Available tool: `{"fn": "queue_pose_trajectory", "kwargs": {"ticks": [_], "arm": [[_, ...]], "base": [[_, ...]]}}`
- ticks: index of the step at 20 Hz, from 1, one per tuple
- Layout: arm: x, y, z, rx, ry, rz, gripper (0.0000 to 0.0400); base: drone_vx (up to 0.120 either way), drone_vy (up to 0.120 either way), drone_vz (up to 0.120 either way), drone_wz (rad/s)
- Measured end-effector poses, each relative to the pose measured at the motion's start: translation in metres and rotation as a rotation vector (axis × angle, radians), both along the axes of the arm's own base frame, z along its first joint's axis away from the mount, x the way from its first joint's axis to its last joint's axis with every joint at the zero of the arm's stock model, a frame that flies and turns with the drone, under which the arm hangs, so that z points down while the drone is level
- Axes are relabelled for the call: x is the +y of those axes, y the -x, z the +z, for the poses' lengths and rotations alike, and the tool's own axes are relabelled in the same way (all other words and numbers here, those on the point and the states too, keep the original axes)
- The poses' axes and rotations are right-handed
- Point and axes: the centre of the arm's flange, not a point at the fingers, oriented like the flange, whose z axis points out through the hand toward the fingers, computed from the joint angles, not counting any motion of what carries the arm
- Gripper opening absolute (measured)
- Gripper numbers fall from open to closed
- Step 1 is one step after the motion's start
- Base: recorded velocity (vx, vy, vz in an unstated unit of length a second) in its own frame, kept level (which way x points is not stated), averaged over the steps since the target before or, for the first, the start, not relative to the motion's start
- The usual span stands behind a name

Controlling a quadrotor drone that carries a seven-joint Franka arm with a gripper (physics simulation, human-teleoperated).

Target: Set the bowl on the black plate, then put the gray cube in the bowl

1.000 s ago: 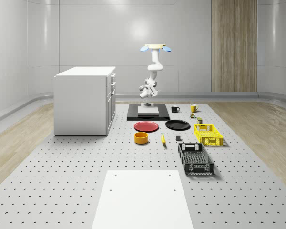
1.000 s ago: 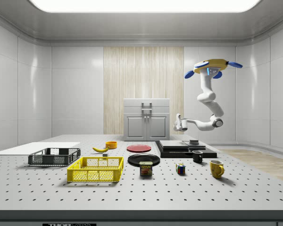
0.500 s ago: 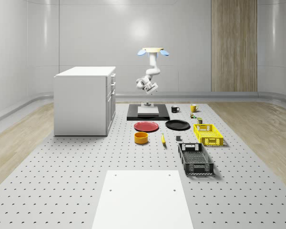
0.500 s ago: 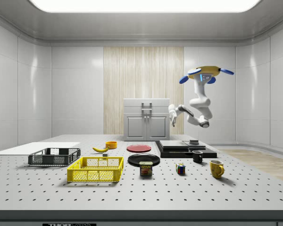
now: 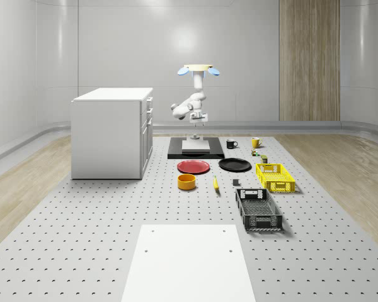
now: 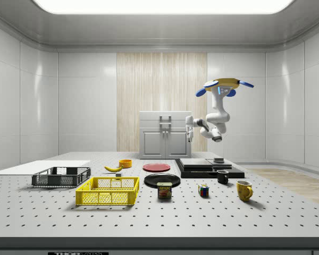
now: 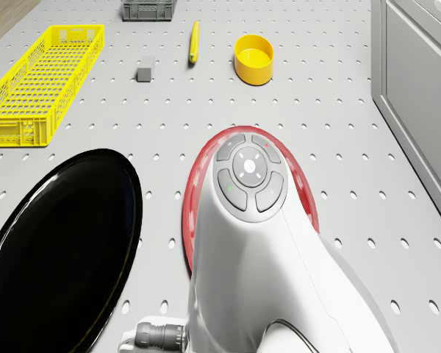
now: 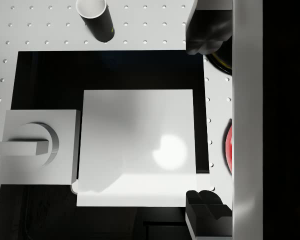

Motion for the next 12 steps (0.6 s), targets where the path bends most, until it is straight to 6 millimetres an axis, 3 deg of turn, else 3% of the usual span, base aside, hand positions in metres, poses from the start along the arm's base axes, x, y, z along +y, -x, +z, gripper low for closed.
{"fn": "queue_pose_trajectory", "kwargs": {"ticks": [2, 12], "arm": [[-0.0024, 0.0000, -0.0003, 0.001, 0.024, -0.001, 0.0400], [-0.0069, 0.0001, -0.0006, 0.003, 0.070, -0.002, 0.0400]], "base": [[0.120, 0.000, -0.020, 0.000], [0.120, 0.000, -0.120, 0.000]]}}
